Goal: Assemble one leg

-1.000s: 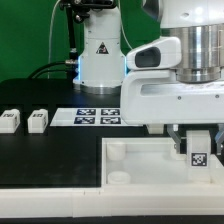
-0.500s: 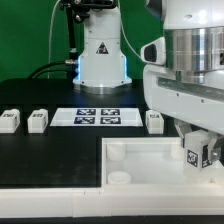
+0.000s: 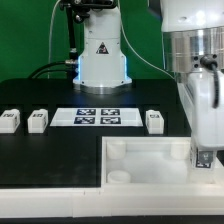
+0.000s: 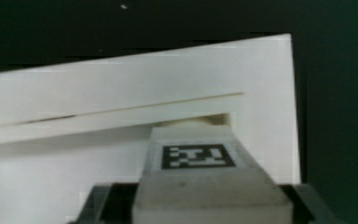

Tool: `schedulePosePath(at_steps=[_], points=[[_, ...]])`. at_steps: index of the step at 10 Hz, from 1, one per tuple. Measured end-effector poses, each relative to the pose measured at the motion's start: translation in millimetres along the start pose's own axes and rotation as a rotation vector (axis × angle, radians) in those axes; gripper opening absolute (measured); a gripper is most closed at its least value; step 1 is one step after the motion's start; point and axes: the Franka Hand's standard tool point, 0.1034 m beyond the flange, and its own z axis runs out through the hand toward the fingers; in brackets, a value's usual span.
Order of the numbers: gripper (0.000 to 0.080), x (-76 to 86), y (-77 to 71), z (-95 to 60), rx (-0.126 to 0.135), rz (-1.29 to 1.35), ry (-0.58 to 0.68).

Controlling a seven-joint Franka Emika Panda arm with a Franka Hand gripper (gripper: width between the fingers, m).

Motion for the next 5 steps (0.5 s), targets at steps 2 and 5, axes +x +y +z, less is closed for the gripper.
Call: schedulePosePath(at_steps=[2,5], points=[[0.0292,3.6,-0.4,-0.2,0.001,0.03,0.006],[0.0378,2.1,0.7,0.6,-0.002,0.03,0.003]])
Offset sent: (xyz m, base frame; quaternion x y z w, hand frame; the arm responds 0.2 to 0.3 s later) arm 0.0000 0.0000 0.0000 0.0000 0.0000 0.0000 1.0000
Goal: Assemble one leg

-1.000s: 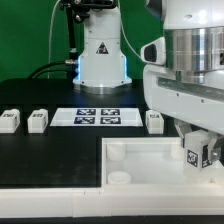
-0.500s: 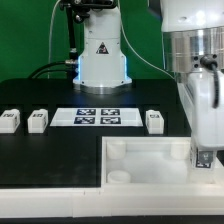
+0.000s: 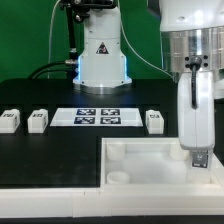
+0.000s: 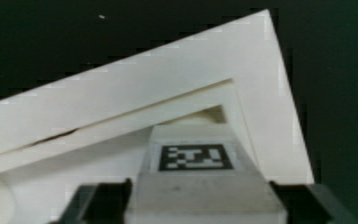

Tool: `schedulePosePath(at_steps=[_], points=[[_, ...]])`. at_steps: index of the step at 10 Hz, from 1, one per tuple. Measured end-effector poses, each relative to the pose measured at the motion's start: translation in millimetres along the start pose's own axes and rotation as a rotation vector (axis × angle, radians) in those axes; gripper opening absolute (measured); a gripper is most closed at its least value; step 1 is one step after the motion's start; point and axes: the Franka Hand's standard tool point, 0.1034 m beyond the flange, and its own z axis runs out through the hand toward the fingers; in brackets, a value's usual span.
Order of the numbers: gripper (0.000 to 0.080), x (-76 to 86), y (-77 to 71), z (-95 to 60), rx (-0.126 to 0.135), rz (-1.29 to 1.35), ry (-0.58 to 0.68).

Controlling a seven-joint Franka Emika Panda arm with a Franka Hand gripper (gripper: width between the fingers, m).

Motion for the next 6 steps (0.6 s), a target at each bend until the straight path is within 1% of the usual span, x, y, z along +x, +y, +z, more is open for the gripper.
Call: schedulePosePath(at_steps=[1,2,3,4,5,6], points=[[0.0548,-0.3,0.2,0.1,0.0,-0.001,0.0],[0.0636,-0.4,0.3,0.1,0.0,-0.002,0.0],[0.0636,-2.2,0.7,-0.8,0.001,-0.005,-0.002],[0.0646,-13.3,3.2,-11.7,0.006,-0.014,-0.015],[0.0649,-27.4,3.3,-29.0,0.017,-0.025,-0.034],[0.0649,-33.2,3.8,-34.4,0.009,-0.022,-0.042]])
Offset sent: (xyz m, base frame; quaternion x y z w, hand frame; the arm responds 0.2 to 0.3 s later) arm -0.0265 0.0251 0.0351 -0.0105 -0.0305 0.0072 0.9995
